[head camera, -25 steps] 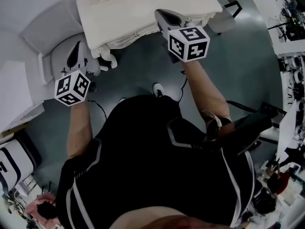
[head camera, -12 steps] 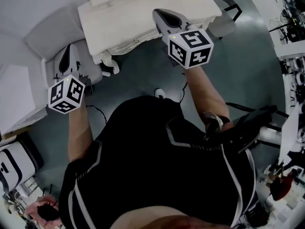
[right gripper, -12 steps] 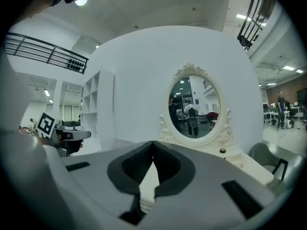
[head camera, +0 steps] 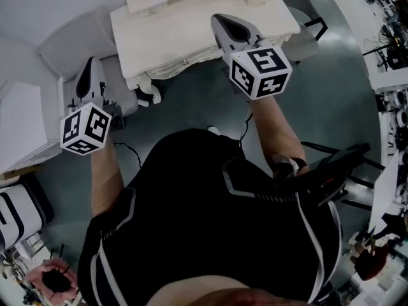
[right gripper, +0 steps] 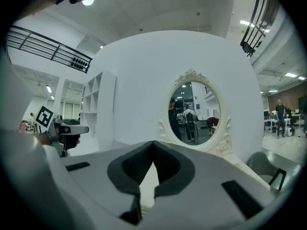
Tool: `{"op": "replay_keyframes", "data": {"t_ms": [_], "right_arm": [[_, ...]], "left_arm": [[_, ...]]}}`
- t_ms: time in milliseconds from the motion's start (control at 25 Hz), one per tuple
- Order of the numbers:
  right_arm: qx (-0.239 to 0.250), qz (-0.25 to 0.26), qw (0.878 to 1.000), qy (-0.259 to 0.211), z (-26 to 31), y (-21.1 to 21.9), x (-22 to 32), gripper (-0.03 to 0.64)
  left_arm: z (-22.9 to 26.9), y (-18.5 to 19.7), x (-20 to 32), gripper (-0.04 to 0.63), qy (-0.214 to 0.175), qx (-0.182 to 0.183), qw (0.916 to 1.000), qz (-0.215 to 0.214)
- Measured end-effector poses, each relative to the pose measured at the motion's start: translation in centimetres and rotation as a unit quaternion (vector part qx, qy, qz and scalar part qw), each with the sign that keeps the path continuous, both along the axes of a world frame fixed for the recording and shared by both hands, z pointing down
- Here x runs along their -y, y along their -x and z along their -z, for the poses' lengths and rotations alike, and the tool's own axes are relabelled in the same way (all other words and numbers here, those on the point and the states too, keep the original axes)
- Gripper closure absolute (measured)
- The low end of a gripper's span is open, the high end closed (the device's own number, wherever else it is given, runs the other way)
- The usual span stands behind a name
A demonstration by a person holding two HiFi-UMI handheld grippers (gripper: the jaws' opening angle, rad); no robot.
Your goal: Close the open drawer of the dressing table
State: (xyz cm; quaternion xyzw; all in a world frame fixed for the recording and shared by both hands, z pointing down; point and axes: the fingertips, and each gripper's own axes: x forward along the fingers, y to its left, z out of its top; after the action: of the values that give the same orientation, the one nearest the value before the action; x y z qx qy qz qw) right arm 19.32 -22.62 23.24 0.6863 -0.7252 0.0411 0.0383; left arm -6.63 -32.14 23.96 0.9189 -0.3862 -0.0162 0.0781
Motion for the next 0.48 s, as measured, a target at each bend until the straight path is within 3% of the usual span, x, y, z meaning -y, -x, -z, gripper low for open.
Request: {"op": "replay_keyframes", "data": {"t_ms": [120, 480], "right_arm": [[-0.002, 0.001, 1.000, -0.001, 0.15, 0.03, 0.03, 0.614], [-0.007, -0.004, 1.000, -0.006, 0.55, 0.01, -0.20, 0.614]], "left_arm": [[0.06, 0.01, -0.02, 0.591, 0.007, -0.009, 0.9999, 0.000], [0.13, -0.14, -0.15, 0.591, -0.019, 0.026, 0.9994, 0.010]]}}
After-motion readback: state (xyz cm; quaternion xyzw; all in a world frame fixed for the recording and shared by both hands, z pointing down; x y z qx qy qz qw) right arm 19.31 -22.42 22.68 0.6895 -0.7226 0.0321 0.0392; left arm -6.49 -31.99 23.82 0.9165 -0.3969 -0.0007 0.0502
